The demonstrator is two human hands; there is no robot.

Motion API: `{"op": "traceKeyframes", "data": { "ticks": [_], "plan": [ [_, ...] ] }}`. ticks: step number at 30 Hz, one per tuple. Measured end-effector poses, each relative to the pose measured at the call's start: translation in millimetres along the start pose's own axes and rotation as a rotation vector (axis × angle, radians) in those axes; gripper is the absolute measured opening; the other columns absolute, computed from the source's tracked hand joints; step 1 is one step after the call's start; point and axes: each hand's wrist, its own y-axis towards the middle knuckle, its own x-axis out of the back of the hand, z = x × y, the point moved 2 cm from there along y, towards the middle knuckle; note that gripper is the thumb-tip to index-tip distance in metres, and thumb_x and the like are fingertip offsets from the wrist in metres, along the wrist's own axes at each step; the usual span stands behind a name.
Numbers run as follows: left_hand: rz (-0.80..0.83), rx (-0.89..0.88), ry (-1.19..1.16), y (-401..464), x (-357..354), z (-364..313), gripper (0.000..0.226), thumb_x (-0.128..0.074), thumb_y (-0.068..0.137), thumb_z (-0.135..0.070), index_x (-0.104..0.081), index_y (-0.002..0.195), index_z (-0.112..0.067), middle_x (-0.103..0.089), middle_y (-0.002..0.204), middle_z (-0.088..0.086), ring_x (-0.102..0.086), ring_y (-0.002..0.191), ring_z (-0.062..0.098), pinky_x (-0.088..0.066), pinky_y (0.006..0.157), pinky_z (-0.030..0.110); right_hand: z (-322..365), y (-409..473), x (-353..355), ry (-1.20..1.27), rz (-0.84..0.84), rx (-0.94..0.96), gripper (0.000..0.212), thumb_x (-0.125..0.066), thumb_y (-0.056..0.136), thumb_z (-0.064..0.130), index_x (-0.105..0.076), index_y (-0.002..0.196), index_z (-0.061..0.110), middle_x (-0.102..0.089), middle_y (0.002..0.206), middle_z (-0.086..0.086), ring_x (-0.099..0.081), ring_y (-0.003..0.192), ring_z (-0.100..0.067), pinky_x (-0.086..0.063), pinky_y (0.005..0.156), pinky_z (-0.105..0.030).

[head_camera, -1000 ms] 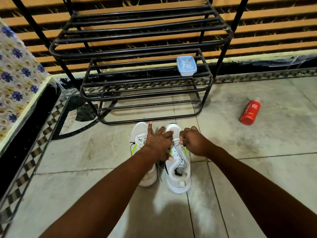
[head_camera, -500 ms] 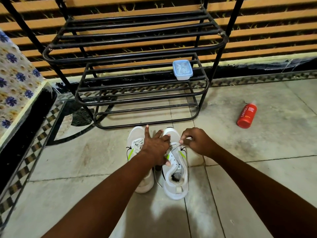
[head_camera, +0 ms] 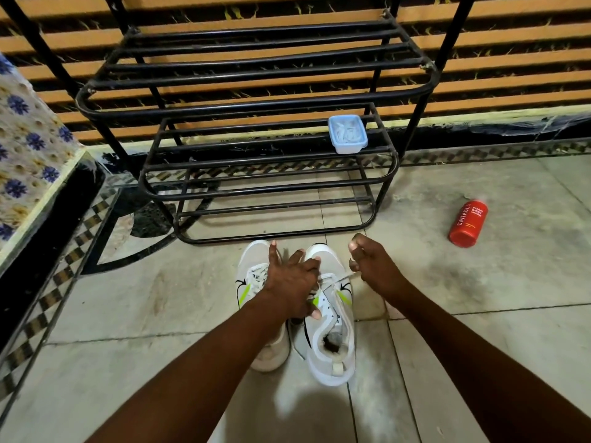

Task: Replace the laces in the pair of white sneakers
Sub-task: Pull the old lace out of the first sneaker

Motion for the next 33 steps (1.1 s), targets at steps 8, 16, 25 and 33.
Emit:
{"op": "traceKeyframes", "data": {
  "ticks": [8,16,25,33],
  "plan": [
    [-0.017,-0.008,-0.005,5,-6,2,0.09,-0.066,0.084,-0.071,-0.037,0.156,-0.026,-0.013,0.171,-0.01,-0.003,0.16,0.026,0.006,0.113,0.08,-18,-1,4,-0.678,0.288,0.246,0.012,-0.066,0.091,0.032,-0.059,0.086,0.024,-0.065,0.071,0.006,-0.058,0.065,-0.006,-0.039,0.067,-0.026],
    [0.0,0.025,-0.014,3,-2,-3,0.09,-0.069,0.083,-0.07,-0.038,0.156,-0.028,-0.016,0.17,-0.012,-0.002,0.16,0.024,0.008,0.113,0.08,-12,-1,-4,-0.706,0.084,0.29,0.022,-0.059,0.078,0.007,-0.064,0.071,0.027,-0.049,0.086,0.011,-0.037,0.087,-0.018,-0.035,0.076,-0.032],
    [-0.017,0.045,-0.051,-2,-5,-2,0.09,-0.068,0.084,-0.067,-0.034,0.158,-0.027,-0.011,0.171,-0.014,-0.002,0.16,0.024,0.007,0.113,0.081,0,-19,-23,-0.596,-0.198,0.189,0.039,-0.059,0.079,-0.007,-0.058,0.076,0.031,-0.053,0.112,0.016,-0.035,0.108,-0.018,-0.024,0.074,-0.034],
    [-0.007,0.036,-0.089,0,-9,2,0.093,-0.067,0.085,-0.069,-0.03,0.16,-0.028,-0.007,0.171,-0.014,0.001,0.16,0.024,0.004,0.114,0.08,6,-27,2,-0.335,-0.634,0.087,0.031,-0.058,0.084,-0.006,-0.062,0.079,0.024,-0.049,0.122,0.007,-0.034,0.117,-0.018,-0.029,0.084,-0.038]
  ]
}}
